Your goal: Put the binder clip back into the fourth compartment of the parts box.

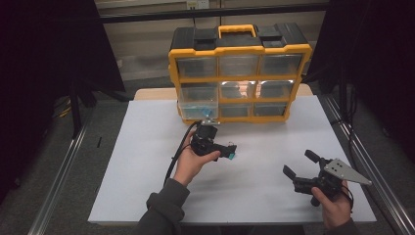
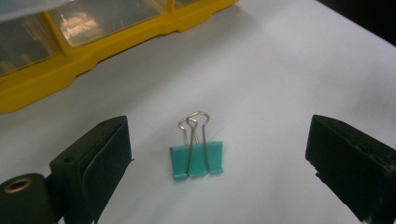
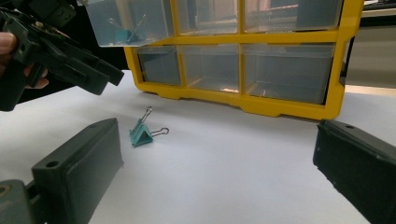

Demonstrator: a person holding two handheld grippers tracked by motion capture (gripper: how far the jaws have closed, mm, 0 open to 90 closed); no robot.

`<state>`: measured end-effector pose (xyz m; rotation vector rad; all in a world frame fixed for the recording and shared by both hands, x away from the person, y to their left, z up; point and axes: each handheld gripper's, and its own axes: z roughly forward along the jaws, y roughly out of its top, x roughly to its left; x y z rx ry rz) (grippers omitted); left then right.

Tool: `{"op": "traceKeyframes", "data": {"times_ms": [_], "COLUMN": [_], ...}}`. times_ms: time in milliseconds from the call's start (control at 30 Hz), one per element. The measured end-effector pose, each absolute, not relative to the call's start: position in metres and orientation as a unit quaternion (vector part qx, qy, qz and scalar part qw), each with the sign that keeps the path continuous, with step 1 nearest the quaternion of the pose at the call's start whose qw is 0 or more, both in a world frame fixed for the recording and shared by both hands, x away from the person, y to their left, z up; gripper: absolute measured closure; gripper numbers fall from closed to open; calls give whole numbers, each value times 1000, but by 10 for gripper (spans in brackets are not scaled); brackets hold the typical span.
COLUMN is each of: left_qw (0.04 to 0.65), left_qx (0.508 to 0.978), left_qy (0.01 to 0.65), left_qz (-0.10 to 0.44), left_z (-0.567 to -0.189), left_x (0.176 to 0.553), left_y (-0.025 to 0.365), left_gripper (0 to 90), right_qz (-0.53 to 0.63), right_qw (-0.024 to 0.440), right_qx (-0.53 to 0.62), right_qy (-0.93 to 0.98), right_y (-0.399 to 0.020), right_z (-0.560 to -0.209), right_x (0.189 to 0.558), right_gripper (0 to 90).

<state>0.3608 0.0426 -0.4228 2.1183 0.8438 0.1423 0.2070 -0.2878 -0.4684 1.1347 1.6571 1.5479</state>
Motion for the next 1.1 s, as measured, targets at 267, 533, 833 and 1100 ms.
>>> {"op": "traceKeyframes", "data": {"times_ms": [267,533,833,1100], "left_qw": [401,393,372,367], "left_qx": [846,847,856,857], "left_qy": [346,353,355,358], "left_qz": [56,55,55,60], "left_z": [-438,-456,-471,-478], "left_x": [363,363,369,368], "left_y": [40,33,28,21], "left_gripper": [70,127,266,381], "right_qz": [584,584,585,585], "right_qw": [298,297,298,296], "right_qx": [429,428,427,427], "right_qy": [622,623,622,623], "right_y": [-288,-288,-288,-288], "right_z": [-468,-468,-468,-468], "right_x": [207,207,207,206], "right_gripper": [8,9,10,11]}}
